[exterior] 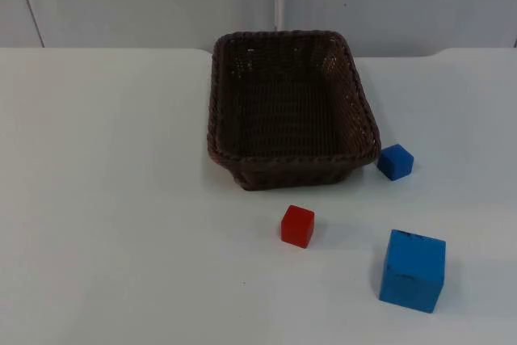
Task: Pick up the basket with the left hand and place the largest block into the basket with the right hand.
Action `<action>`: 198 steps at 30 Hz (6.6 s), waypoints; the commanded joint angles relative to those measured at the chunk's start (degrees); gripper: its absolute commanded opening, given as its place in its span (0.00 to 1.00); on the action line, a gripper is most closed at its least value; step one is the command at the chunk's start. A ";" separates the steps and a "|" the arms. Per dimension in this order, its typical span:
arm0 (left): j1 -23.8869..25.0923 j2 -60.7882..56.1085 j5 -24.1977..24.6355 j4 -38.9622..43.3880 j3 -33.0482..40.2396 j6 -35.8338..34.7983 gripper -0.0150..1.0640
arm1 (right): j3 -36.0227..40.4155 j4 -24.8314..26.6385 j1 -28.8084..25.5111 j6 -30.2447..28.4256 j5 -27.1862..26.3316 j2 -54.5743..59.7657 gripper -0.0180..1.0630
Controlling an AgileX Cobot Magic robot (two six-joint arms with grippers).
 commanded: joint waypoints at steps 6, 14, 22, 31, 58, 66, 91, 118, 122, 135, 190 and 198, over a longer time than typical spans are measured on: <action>-0.13 -0.18 -0.65 -0.17 0.30 0.06 0.93 | 0.09 0.19 -0.42 0.05 -0.50 -0.17 0.99; -0.13 -0.18 -0.65 -0.17 0.30 0.06 0.93 | 0.09 0.19 -0.42 0.05 -0.50 -0.17 0.99; -0.13 3.36 -1.72 -0.48 -3.26 0.06 0.93 | 0.09 0.19 -0.42 0.05 -0.50 -0.17 0.99; -0.13 11.62 -5.16 -3.11 -7.10 0.32 0.93 | 0.09 0.19 -0.42 0.05 -0.50 -0.17 0.99; -0.13 34.58 -16.88 -19.54 -11.97 11.99 0.92 | 0.09 0.19 -0.42 0.78 -0.50 -0.17 0.99; -0.13 41.55 -19.65 -19.89 -14.30 13.60 0.92 | 0.09 0.19 -0.42 0.93 -0.50 -0.17 0.99; -0.13 61.94 -20.67 -31.10 -24.43 22.63 0.92 | 0.09 0.47 -0.42 0.65 -0.50 -0.17 0.99; -4.18 89.99 -21.63 -38.97 -39.44 28.71 0.92 | 0.09 0.57 -0.42 0.54 -0.50 -0.17 0.99; -7.07 96.55 -21.89 -38.97 -44.50 28.54 0.92 | 0.09 0.57 -0.42 0.54 -0.50 -0.17 0.99; -11.09 111.92 -21.86 -38.55 -57.61 22.17 0.92 | 0.09 0.76 -0.42 0.39 -0.50 -0.17 0.99; -16.36 145.08 -14.89 -25.45 -87.04 -3.67 0.21 | 0.09 0.76 -0.42 0.39 -0.50 -0.17 0.99; -16.00 142.91 -14.17 -28.90 -87.17 -4.24 0.01 | 0.09 0.76 -0.42 0.39 -0.50 -0.17 0.99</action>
